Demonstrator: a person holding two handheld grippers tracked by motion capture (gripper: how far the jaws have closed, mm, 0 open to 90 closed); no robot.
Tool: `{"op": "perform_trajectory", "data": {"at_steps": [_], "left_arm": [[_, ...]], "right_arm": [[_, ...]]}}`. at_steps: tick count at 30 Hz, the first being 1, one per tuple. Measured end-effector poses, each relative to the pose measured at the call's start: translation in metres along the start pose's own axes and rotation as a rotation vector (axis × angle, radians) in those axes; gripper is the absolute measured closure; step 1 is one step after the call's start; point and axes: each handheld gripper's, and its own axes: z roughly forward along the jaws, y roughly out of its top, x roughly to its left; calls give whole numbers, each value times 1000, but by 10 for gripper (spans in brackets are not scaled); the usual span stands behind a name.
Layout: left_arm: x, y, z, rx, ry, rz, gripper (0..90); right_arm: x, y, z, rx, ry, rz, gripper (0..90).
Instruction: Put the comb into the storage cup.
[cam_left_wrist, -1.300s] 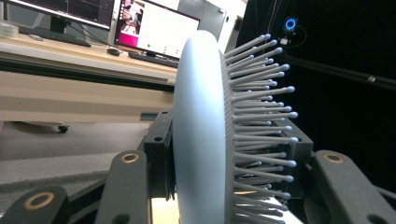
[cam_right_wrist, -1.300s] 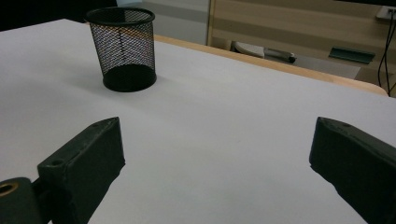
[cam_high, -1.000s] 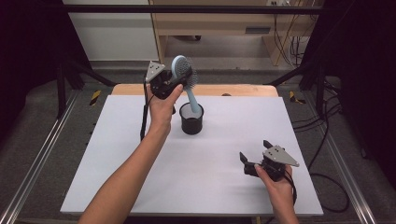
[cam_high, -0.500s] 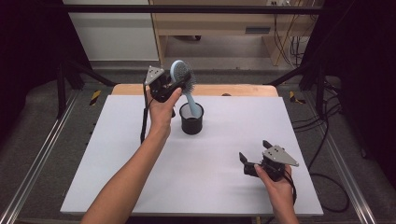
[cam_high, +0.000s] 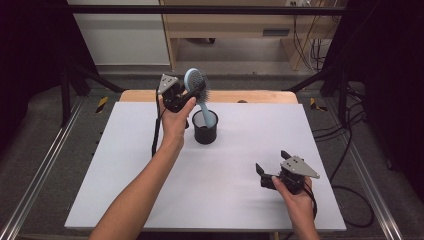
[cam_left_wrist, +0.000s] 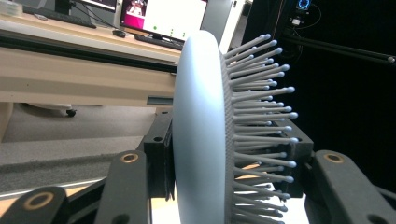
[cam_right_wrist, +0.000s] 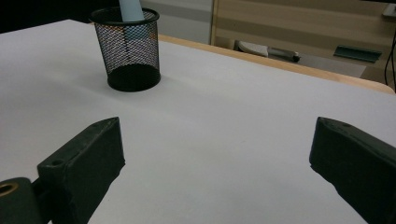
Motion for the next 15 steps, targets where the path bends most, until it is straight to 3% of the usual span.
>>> {"op": "perform_trajectory", "data": {"at_steps": [15], "left_arm": [[3, -12, 4, 15, 6, -7, 500]], "right_arm": [[1, 0, 0, 3, 2, -7, 34]]}}
